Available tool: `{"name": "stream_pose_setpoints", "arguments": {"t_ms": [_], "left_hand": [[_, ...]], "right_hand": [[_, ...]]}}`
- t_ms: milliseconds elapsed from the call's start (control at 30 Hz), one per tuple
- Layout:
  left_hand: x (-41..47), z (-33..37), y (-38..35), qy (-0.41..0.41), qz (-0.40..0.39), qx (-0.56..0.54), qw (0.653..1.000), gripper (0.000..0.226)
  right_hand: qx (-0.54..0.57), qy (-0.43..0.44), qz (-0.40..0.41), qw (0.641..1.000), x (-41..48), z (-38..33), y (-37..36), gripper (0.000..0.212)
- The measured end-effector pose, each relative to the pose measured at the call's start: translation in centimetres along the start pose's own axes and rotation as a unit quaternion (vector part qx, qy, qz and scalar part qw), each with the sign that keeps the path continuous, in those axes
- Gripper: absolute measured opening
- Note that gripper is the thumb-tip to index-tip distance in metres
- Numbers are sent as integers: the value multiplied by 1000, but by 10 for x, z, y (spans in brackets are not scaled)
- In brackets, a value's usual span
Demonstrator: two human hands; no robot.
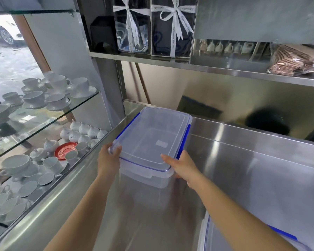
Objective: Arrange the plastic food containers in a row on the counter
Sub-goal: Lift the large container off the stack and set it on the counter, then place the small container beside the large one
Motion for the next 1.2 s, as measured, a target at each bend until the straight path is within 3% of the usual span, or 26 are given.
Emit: {"name": "stream_pose_setpoints", "arguments": {"t_ms": [100, 167, 300, 367, 400, 500, 633, 700, 800, 1000, 1200], "left_hand": [[0, -1, 2, 22, 18, 92, 995, 50], [-14, 13, 5, 4, 65, 167, 984, 53], [-89, 66, -37, -195, 62, 203, 958, 47], [-130, 78, -75, -287, 2, 232, 929, 39], [-144, 75, -95, -296, -51, 241, 923, 36], [-169, 41, -152, -191, -244, 313, 898, 46], [-193, -20, -188, -33, -411, 425, 806, 90], [-206, -46, -193, 37, -479, 412, 774, 90], [-212, -59, -196, 59, -509, 334, 791, 73], [-190, -42, -189, -2, -396, 275, 876, 60], [-169, -23, -172, -11, -244, 212, 946, 79]], "right_hand": [[-72, 7, -14, 997, -11, -6, 9, 85], [-130, 27, -47, 990, -28, -16, 17, 73], [-244, -7, -134, 961, -70, -12, 47, 56], [-291, -50, -158, 942, -87, 4, 68, 57], [-306, -74, -172, 933, -95, 13, 77, 57], [-347, -135, -200, 906, -117, 41, 96, 61], [-410, -156, -195, 877, -137, 68, 110, 57], [-425, -146, -165, 878, -142, 75, 118, 54], [-387, -121, -136, 904, -145, 81, 122, 48], [-290, -83, -58, 952, -141, 82, 139, 47], [-143, -46, 156, 976, -133, 81, 178, 40]]}}
Point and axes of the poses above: each hand's wrist, its own x-axis towards the middle knuckle, its own y-axis out of the back of the hand, z = x × y, the point moved 9 cm from there along x, towards the middle knuckle, and after that the axes turned 9 degrees about -z, right-handed, at the moved point
